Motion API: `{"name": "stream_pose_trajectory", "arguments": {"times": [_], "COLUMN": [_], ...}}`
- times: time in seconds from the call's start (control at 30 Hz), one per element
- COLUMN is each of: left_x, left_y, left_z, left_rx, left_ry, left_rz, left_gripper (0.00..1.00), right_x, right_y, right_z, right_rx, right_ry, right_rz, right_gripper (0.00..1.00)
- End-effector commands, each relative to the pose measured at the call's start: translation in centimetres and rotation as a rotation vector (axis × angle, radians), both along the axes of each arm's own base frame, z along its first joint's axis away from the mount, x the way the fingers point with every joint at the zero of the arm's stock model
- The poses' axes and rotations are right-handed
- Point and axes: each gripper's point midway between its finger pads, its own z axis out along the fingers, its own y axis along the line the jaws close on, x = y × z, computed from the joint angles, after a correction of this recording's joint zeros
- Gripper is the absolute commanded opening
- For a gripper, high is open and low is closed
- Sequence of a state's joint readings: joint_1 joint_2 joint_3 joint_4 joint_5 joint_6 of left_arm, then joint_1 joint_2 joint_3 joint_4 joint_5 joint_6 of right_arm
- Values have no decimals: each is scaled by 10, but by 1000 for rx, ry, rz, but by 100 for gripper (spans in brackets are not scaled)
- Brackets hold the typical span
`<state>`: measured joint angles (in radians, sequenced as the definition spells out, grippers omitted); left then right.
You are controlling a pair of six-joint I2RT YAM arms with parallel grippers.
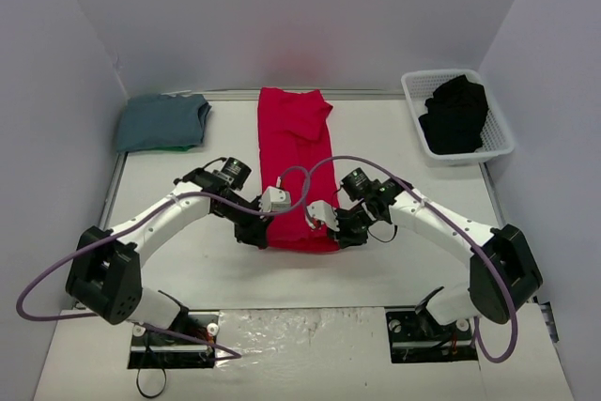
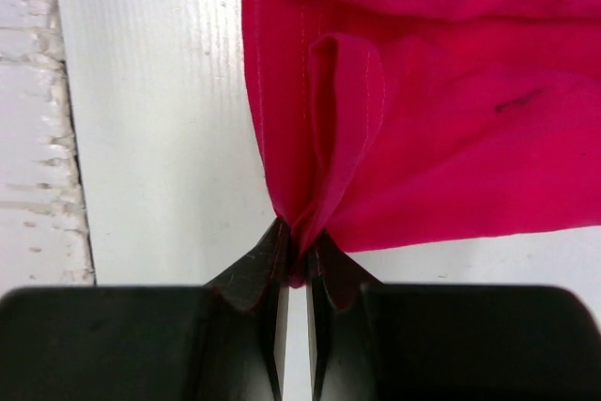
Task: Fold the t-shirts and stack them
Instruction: Grab the bottom of the folded rectangular tshirt with both arms, then fold the folded rectangular tshirt in 1/3 of the way
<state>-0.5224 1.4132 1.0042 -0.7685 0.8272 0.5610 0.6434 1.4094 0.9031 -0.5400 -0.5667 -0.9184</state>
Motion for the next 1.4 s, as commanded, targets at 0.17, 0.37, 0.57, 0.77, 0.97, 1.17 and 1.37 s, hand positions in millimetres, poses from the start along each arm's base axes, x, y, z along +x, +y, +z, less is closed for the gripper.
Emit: {"name": "stream_pose_trajectory", "arguments": {"times": [0.17, 0.37, 0.57, 0.77, 0.97, 1.17, 1.37], "left_x": [-25, -37, -50, -64, -73, -70, -48], "left_y": [-2, -4, -4, -6, -2, 1, -5], "left_z": [23, 31, 44, 55, 60, 57, 57], "left_rx": [-47, -86, -98, -99, -90, -63, -42], "left_ry": [40, 38, 46, 52, 78, 64, -22], "left_rz": [-176, -234, -279, -333, -361, -344, -283], "left_gripper": [2, 2, 2, 2, 2, 2, 2], "right_x": [-20, -29, -36, -42, -46, -40, -23], "right_y": [-1, 1, -4, -8, -14, -16, -14], "right_z": [30, 38, 44, 56, 66, 72, 77], "right_rx": [29, 52, 43, 43, 45, 28, 38], "right_ry": [114, 157, 167, 164, 159, 128, 75], "right_rz": [9, 51, 80, 104, 125, 128, 125], "right_gripper": [0, 0, 0, 0, 1, 1, 0]}}
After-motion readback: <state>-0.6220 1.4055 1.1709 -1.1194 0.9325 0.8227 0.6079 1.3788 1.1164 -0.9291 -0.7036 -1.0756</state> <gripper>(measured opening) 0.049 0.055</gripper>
